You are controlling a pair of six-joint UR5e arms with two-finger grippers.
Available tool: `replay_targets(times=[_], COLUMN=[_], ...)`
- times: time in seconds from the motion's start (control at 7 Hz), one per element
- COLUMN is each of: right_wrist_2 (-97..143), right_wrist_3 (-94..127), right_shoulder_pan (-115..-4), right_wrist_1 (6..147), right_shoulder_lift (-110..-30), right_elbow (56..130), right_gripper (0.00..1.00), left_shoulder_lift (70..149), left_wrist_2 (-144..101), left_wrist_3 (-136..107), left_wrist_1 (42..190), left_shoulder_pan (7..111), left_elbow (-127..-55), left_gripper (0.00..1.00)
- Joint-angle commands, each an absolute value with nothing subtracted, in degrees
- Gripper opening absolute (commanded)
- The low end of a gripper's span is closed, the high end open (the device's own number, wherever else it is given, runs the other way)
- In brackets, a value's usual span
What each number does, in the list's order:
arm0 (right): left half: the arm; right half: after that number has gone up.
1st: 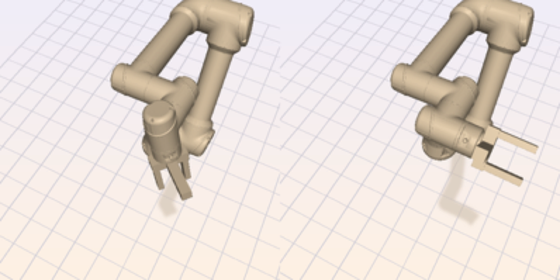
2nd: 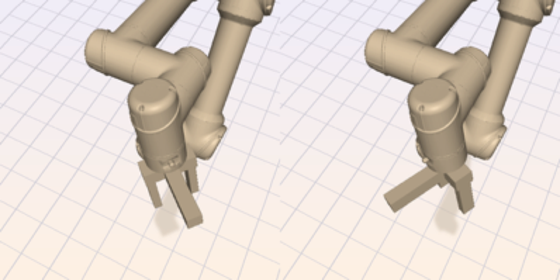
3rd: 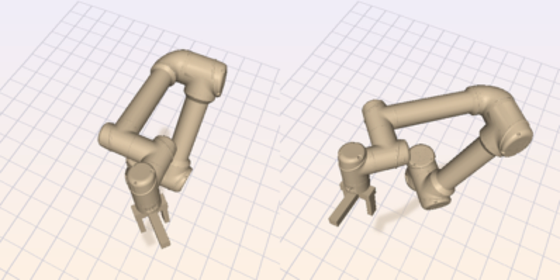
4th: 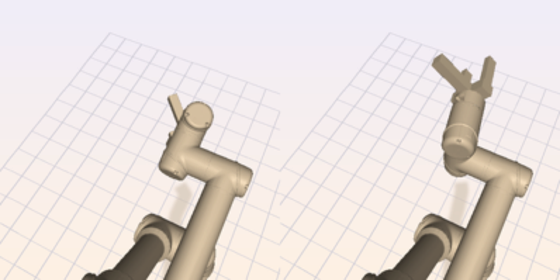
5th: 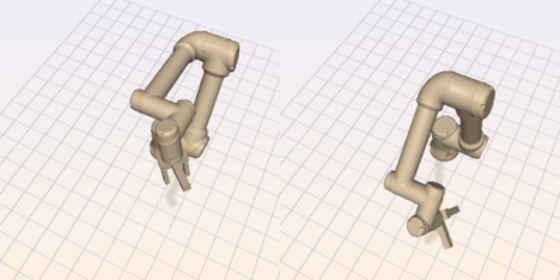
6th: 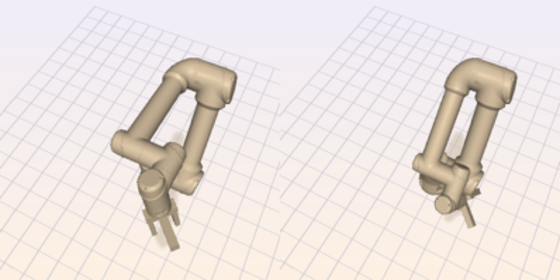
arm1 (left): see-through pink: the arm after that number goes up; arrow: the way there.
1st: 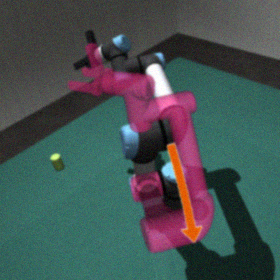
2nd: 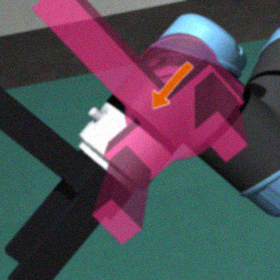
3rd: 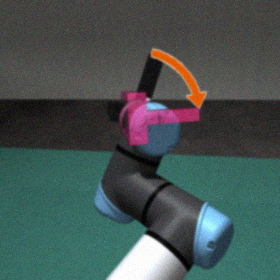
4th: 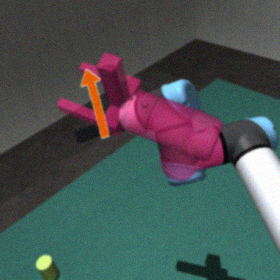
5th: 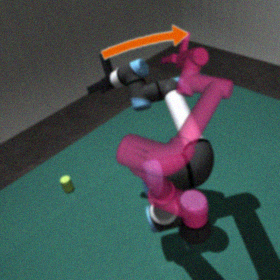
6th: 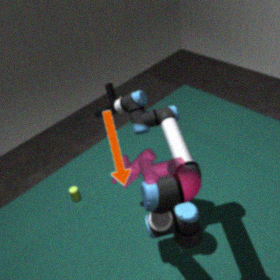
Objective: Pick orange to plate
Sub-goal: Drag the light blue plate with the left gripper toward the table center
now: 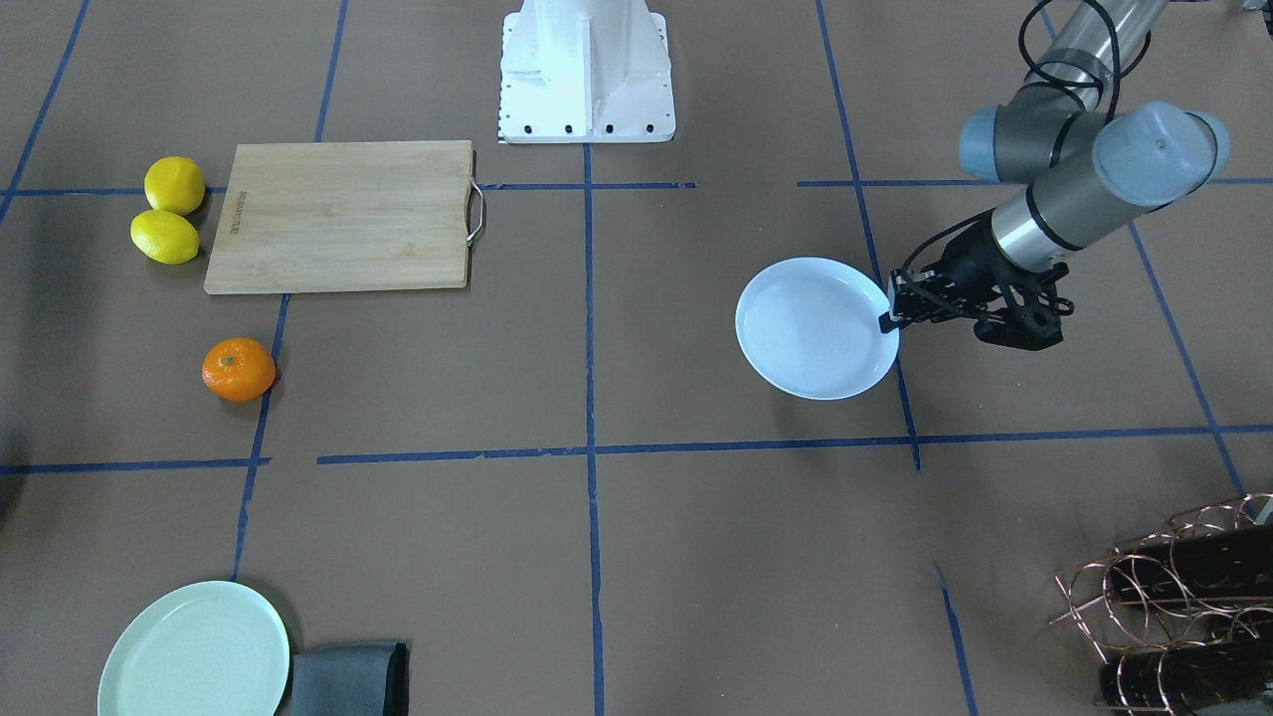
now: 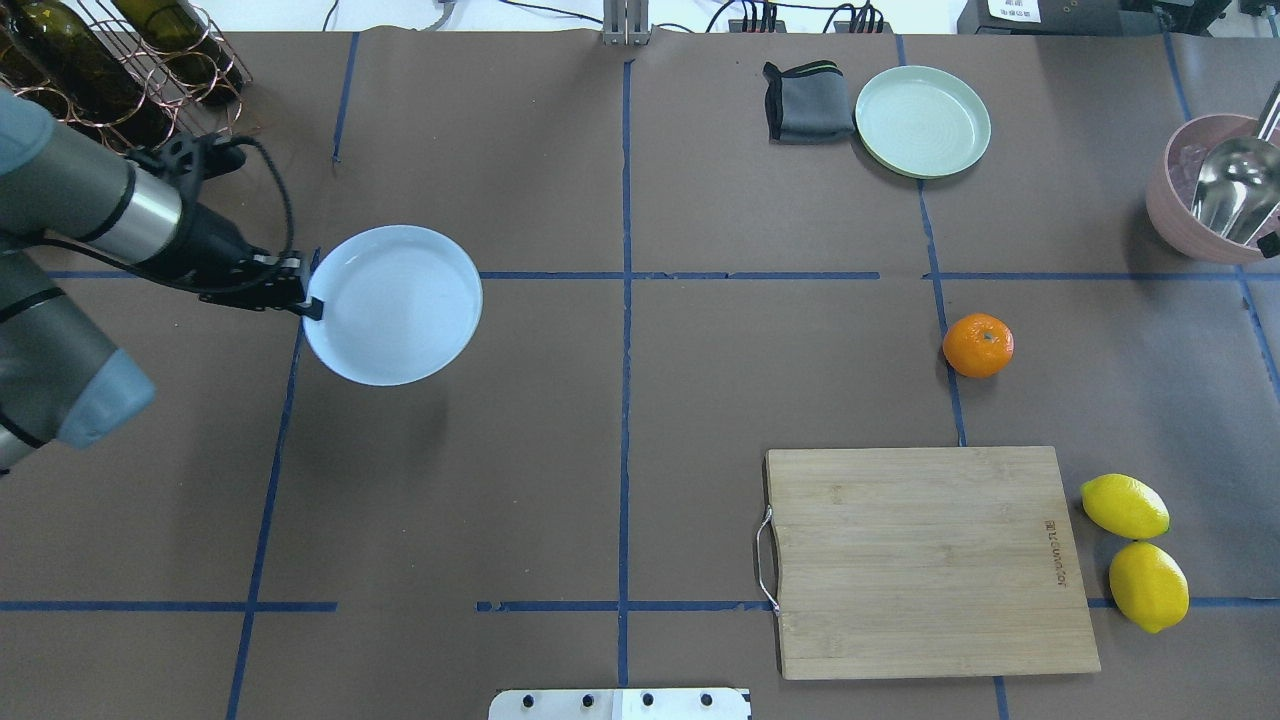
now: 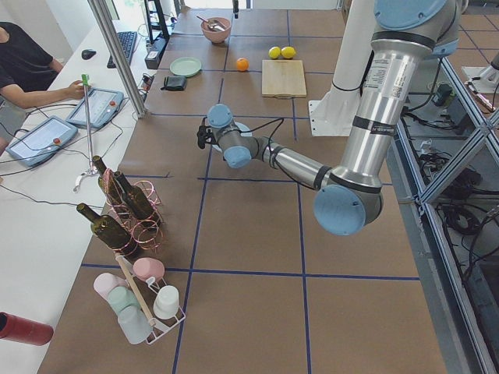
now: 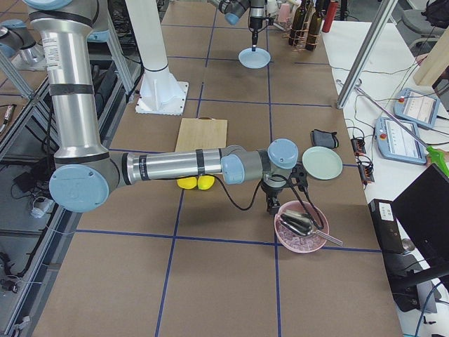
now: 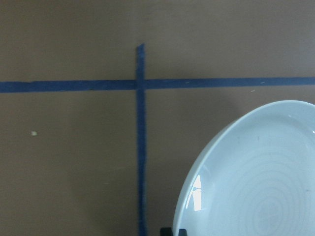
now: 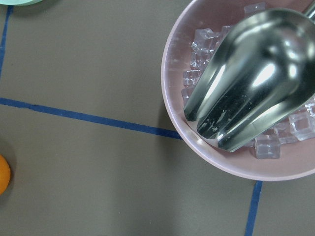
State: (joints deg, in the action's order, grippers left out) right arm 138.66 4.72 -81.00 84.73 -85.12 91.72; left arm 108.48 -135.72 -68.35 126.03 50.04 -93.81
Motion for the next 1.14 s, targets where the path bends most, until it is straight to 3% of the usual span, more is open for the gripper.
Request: replay_targets(times=[0.0,0.29,0.86,1.0], right_wrist_2=[138.7,138.8,138.9,138.9], right_wrist_3=[5.2,5.2,12.2,12.7], right_shoulder_pan=[-81.0,-81.0,-80.9,-80.9], right_wrist_1=[82.3,82.0,73.1,73.1], right_shoulder_lift=[-85.4,-85.7,-88.0,-87.7], right_elbow=[91.8,92.2,91.9,92.0], right_gripper=[1.0,1.0,1.0,1.0], left_shoulder_lift=[119.7,124.7,124.3,124.1], left_wrist_2=[-127.6,-121.7,-116.5,-116.3], left_wrist_3=[-83.4,-84.8,-84.5,-84.3], left_wrist_1=[125.5,125.5,126.0,126.1], left_shoulder_pan=[39.5,35.5,31.7,31.5], left_elbow=[-91.0,-85.4,-84.5,-84.3], left_gripper=[0.0,0.0,0.03,0.26])
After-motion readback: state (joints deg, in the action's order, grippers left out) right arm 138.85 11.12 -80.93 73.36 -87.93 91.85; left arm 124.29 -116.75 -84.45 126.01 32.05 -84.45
